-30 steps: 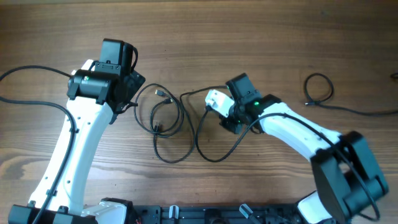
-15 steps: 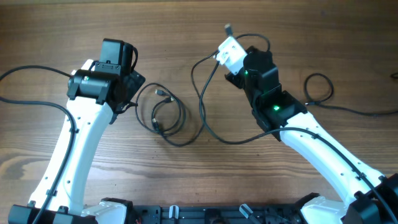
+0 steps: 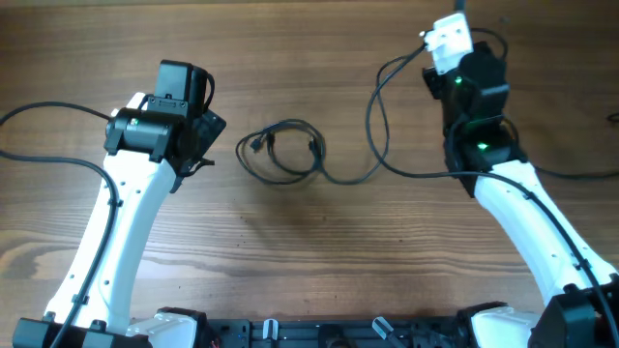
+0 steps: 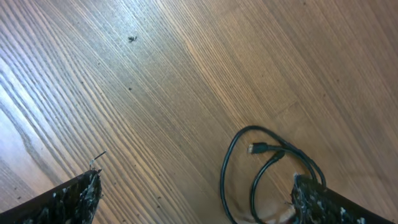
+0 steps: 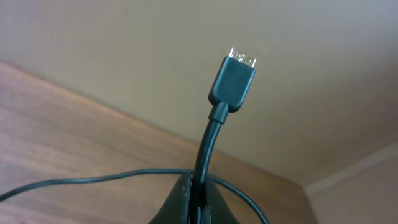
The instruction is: Untangle cables
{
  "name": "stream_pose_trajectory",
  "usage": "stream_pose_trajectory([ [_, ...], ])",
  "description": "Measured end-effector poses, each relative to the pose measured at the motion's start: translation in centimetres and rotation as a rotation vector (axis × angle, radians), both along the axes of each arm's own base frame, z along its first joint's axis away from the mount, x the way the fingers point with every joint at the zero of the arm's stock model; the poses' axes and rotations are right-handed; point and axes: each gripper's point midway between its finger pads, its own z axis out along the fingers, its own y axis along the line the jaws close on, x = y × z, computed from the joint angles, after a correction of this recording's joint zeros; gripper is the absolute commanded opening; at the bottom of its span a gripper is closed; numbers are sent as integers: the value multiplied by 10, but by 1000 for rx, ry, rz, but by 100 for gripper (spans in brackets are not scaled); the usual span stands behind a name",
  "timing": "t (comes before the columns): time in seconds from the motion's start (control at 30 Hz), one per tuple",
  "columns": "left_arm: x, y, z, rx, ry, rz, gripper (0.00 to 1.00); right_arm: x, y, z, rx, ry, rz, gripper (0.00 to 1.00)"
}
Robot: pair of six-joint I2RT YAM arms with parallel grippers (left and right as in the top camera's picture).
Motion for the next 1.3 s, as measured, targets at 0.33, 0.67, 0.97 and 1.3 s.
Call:
stream_pose_trajectory([
  [0.33,0,0,0,0,0,0,100,9,-50,73,61,-307,-61,4],
  [0.67,0,0,0,0,0,0,100,-38,35,135,74,-412,468,4],
  [0.97,0,0,0,0,0,0,100,-100,77,188,14,-577,770,4],
  [1.3,0,0,0,0,0,0,100,-185,93,259,-157,-928,928,4],
])
